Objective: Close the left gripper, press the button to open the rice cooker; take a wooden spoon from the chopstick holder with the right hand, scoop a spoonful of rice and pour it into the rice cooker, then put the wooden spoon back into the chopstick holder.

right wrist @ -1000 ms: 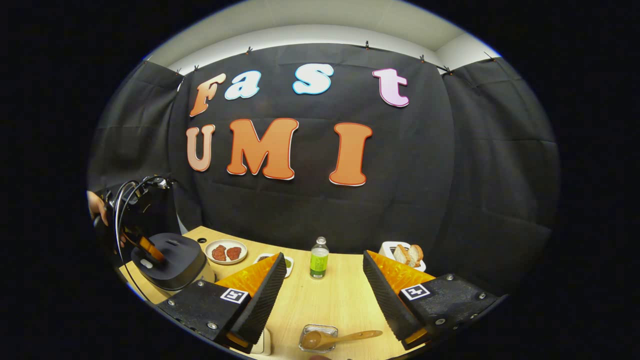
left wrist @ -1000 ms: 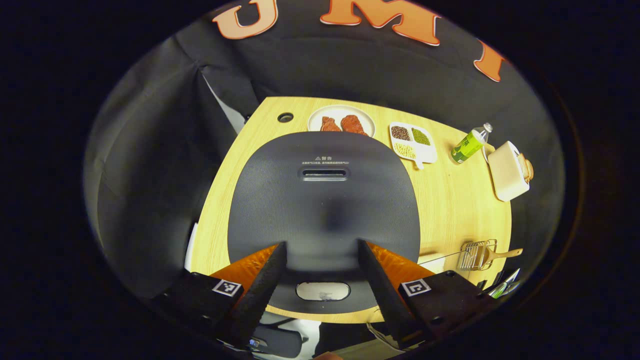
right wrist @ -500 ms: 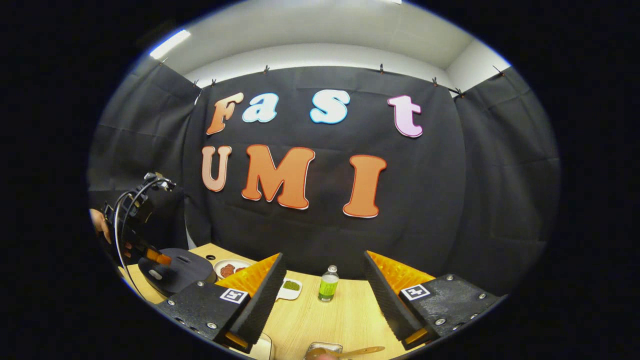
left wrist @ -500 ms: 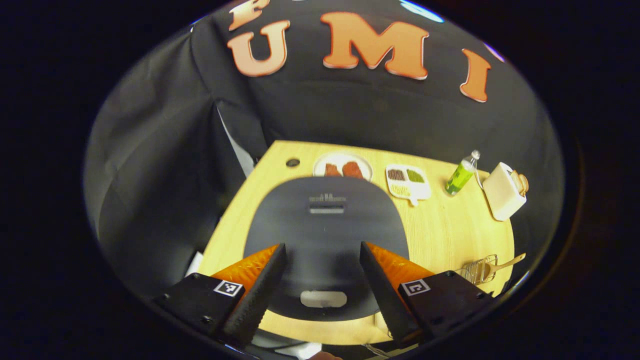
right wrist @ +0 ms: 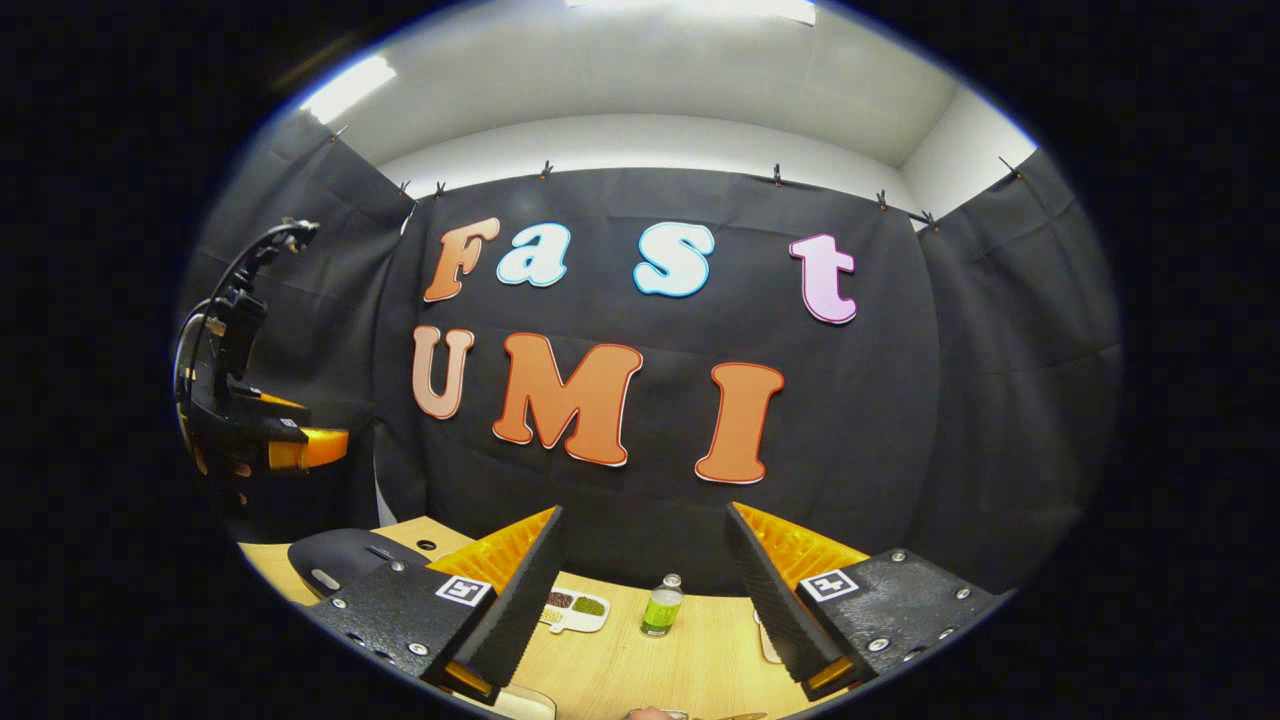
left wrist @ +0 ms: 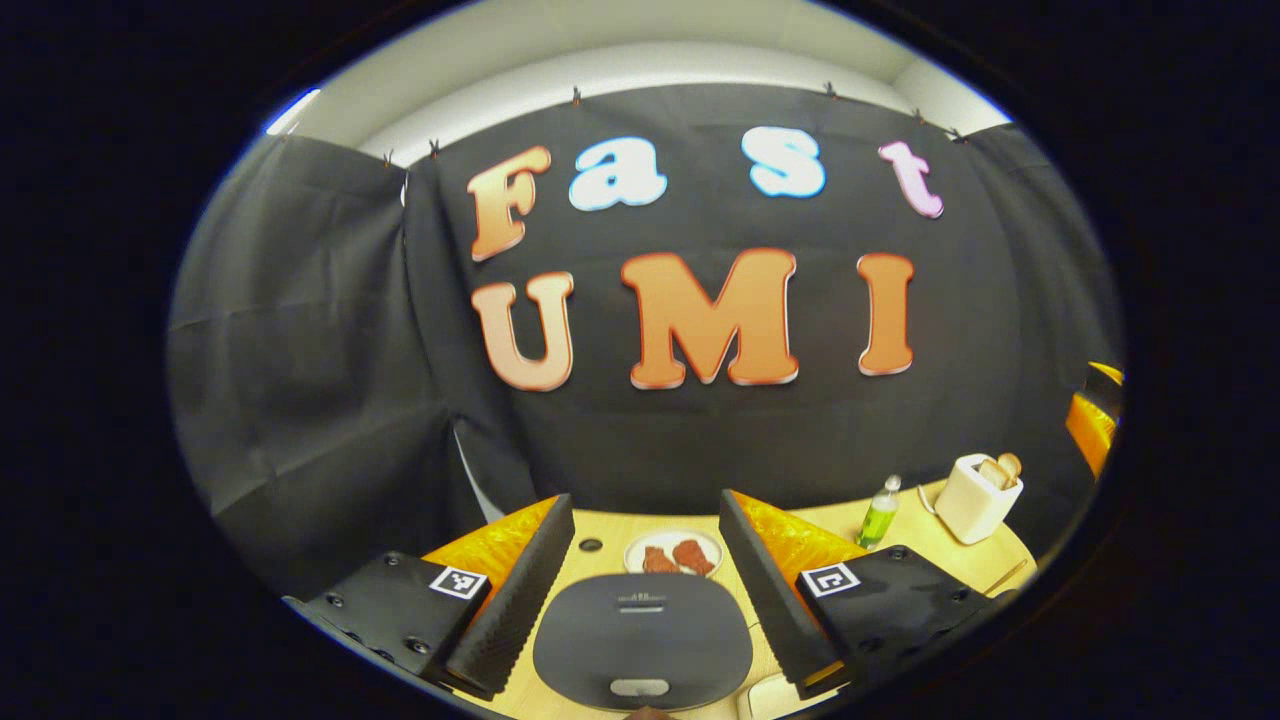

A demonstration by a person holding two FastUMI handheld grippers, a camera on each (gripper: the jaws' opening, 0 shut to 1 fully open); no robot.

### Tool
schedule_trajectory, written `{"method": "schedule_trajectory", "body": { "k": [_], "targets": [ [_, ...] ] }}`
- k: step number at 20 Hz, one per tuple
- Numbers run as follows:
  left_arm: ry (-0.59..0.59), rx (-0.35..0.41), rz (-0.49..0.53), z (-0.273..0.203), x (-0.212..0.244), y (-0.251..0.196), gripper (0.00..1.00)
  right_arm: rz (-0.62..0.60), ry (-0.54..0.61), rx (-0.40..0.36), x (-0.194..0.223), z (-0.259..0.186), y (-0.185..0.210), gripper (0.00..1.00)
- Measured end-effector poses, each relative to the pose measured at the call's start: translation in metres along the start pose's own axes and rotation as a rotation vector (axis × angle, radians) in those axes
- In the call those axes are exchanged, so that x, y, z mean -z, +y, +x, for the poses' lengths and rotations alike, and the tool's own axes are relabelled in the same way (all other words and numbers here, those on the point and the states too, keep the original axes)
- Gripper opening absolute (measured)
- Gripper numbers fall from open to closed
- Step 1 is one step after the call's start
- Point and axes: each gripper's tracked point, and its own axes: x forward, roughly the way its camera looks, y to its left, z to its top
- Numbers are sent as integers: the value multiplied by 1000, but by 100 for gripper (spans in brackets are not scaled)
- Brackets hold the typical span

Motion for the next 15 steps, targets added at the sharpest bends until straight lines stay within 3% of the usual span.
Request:
{"method": "schedule_trajectory", "body": {
  "k": [6,7,10,15],
  "targets": [
    [-200,12,-10,-34,-25,-21,98,27,-47,6,-10,-9,7,95],
    [-216,17,-6,-40,-23,-24,98,38,-45,11,-6,-9,7,98],
    [-219,3,41,-46,-10,-26,100,64,-28,7,6,-17,10,95],
    [-212,20,33,-62,1,-36,100,67,-20,12,9,-20,11,95]
  ]
}}
